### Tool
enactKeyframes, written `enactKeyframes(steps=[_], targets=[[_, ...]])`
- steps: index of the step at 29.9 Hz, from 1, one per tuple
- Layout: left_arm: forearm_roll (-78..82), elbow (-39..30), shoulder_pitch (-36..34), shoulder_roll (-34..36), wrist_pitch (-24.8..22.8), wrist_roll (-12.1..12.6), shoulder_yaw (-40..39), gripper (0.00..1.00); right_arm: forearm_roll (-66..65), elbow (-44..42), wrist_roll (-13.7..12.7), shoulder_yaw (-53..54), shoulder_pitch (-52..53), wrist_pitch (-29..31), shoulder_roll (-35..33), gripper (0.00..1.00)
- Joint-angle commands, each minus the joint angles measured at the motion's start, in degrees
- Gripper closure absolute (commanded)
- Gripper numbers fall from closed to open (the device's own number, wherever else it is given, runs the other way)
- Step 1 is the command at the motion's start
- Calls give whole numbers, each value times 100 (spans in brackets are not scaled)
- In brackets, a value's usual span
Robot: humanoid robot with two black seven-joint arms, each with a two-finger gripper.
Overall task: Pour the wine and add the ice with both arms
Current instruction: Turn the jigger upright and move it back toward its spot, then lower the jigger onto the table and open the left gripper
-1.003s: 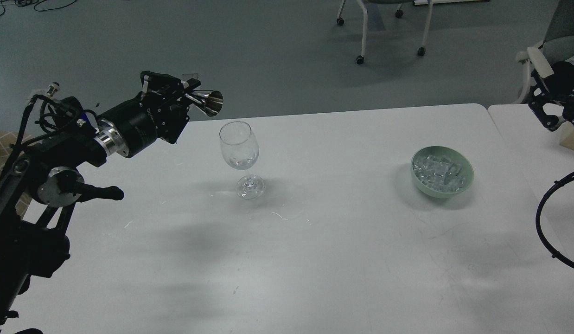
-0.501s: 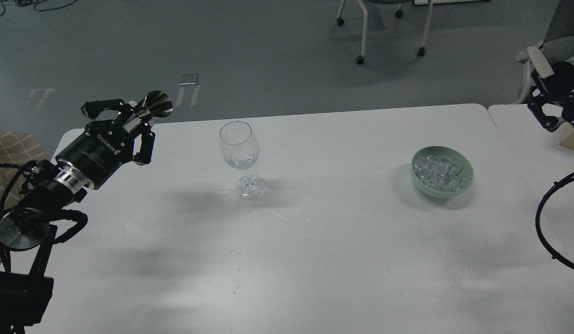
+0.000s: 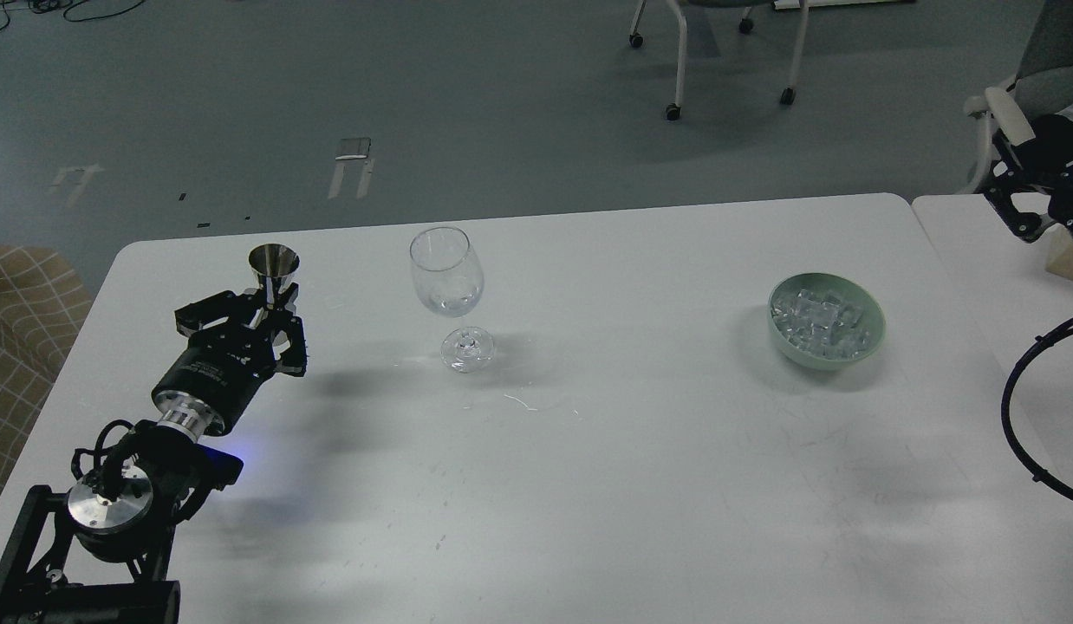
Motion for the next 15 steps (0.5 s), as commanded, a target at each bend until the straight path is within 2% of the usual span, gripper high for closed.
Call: enactKeyframes(steps=[1, 3, 10, 15], targets=[[-12, 480, -182, -20, 24, -114, -28, 100, 0, 6, 0, -5, -9, -1, -92, 0], [-125, 1041, -383, 76, 15, -97, -81, 100, 0, 6, 0, 4, -18, -1, -101, 0], [-284, 1307, -586, 244, 59, -114, -107, 100, 0, 14, 0, 4, -53, -1, -92, 0], [-284, 1825, -894, 252, 85, -115, -99, 100, 0, 76, 0, -5, -62, -1, -92, 0]])
